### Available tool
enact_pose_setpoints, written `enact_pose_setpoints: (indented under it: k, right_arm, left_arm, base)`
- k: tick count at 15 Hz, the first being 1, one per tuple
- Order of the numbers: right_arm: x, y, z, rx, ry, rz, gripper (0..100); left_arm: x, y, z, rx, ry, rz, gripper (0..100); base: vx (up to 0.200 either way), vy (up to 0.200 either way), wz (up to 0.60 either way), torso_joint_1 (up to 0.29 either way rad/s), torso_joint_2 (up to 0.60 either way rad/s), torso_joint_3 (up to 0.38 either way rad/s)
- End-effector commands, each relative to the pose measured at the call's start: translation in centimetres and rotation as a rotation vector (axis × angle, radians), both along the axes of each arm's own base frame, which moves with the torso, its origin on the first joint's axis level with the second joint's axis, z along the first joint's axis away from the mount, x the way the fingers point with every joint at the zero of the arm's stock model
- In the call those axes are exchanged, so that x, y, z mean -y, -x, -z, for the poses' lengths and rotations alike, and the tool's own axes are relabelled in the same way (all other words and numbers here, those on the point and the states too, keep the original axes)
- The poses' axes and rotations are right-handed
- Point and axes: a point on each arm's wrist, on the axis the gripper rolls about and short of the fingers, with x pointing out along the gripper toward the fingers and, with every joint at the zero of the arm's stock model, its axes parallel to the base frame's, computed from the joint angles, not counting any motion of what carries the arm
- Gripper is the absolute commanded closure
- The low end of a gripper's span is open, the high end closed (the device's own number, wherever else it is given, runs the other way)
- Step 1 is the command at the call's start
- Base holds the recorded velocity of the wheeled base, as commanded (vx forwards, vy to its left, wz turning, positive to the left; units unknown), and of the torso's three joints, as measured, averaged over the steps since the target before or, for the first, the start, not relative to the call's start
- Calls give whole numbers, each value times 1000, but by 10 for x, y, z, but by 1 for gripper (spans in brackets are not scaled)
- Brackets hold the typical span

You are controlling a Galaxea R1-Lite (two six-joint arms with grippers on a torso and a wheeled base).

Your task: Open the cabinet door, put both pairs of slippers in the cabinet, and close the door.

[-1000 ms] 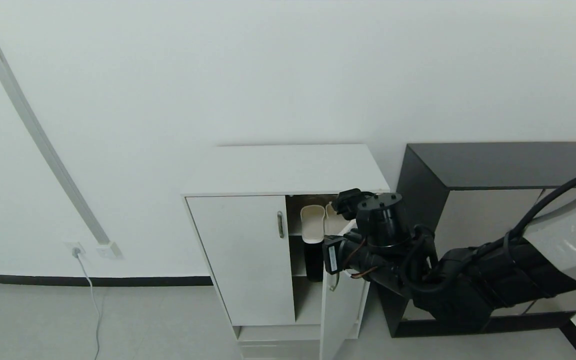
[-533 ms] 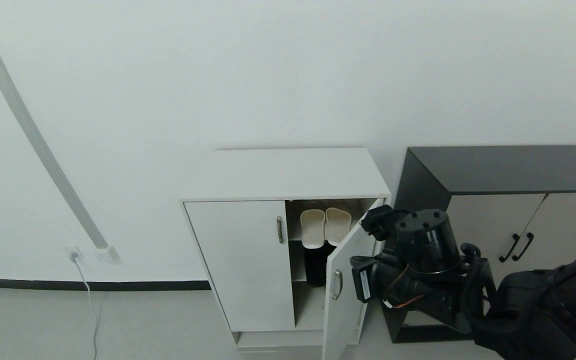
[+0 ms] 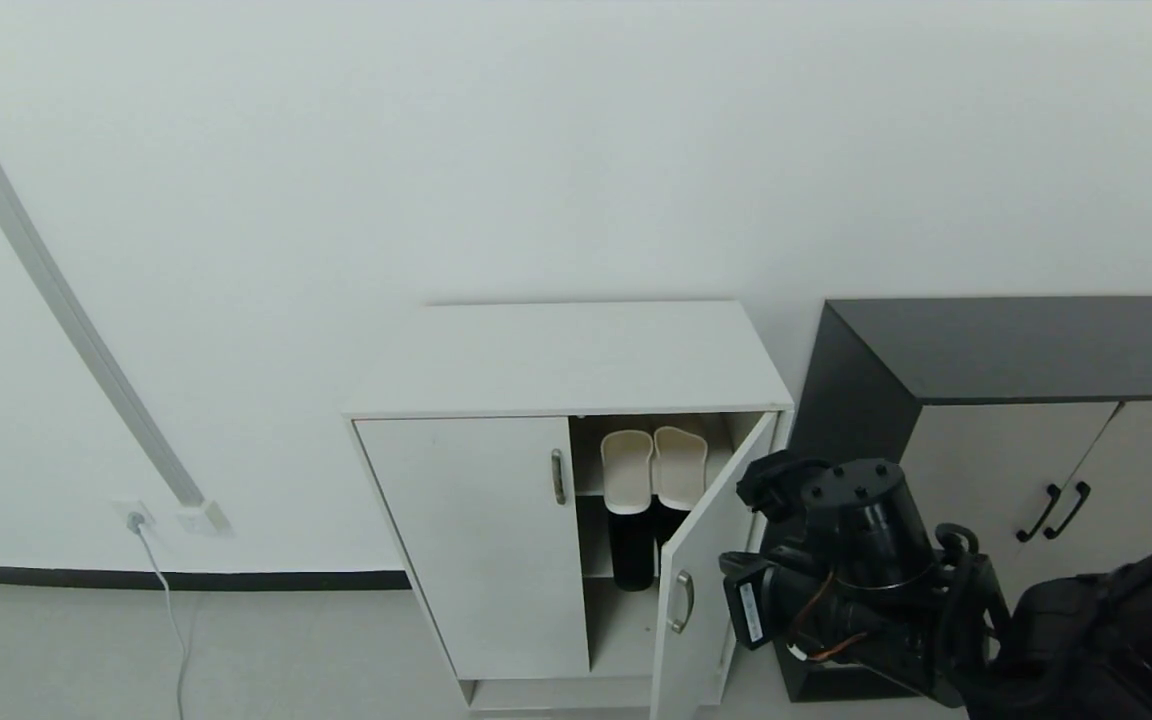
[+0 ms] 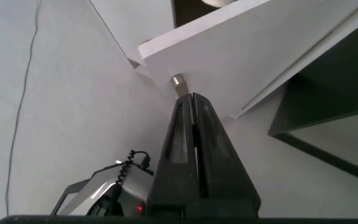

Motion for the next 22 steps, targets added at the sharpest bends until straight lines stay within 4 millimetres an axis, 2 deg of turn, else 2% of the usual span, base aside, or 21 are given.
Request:
enact_pose_setpoints:
  k: [1, 3, 7, 15, 22]
  right_arm:
    - [-8, -8, 20, -15, 19, -1, 100]
    - [-13, -13, 29, -14, 18, -1, 100]
    - [-23, -23, 35, -11, 15, -1, 100]
    - [-47, -56, 48, 15, -9, 14, 100]
    - [-59, -88, 54, 53, -39, 47, 100]
  left_arm:
    - [0, 0, 0, -1, 0, 0, 100]
    - [0, 0, 0, -1, 0, 0, 100]
    - [0, 0, 0, -1, 0, 0, 100]
    - [0, 0, 0, -1, 0, 0, 100]
    - [0, 0, 0, -1, 0, 0, 100]
  base:
    - [0, 0, 0, 0, 0, 0]
    - [0, 0, 0, 0, 0, 0]
    - [0, 0, 0, 0, 0, 0]
    - [0, 0, 0, 0, 0, 0]
    - [0, 0, 0, 0, 0, 0]
